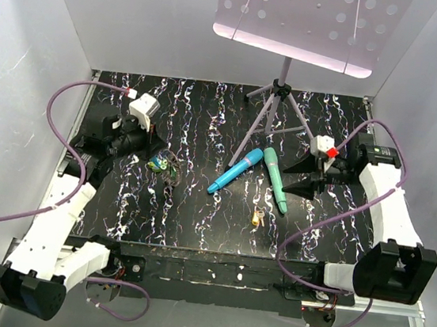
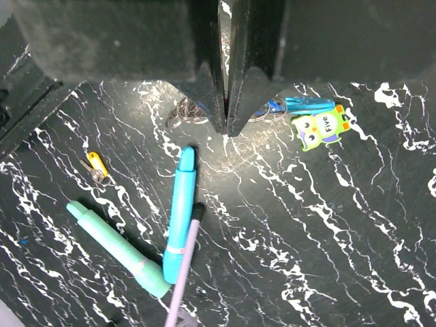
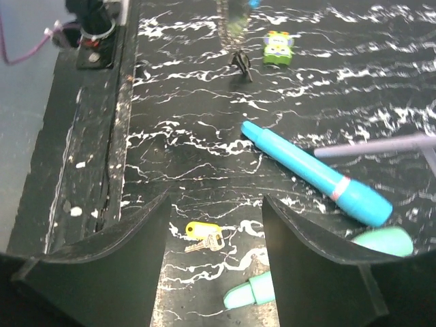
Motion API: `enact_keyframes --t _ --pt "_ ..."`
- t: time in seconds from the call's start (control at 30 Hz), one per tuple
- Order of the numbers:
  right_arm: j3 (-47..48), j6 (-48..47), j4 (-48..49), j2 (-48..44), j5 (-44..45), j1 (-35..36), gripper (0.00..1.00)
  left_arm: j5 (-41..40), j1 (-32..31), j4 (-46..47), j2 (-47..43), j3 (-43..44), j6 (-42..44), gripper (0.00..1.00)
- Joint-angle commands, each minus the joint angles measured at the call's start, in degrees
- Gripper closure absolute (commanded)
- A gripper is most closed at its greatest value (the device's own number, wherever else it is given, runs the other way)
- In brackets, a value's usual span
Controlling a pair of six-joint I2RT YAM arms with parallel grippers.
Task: Put the keys on the keyring
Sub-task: Pick up the keyring from the center of the board.
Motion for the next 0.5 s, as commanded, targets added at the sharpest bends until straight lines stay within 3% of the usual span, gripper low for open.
enact_keyframes --t 0.0,0.27,0.47 --pt "5.2 -4.0 -16.2 -3.9 5.7 7.0 0.34 7.3 0.3 1.3 -5.4 -1.5 3.3 1.0" --pt "13.6 0.1 -17.3 -3.7 18.4 15.8 0.33 13.1 0.2 1.3 -14.7 -8.2 1.7 1.0" --pt "18.3 4.2 -14.5 -3.9 18.7 19.8 0.33 15.6 0.2 1.2 -19.5 -10.7 -2.5 1.0"
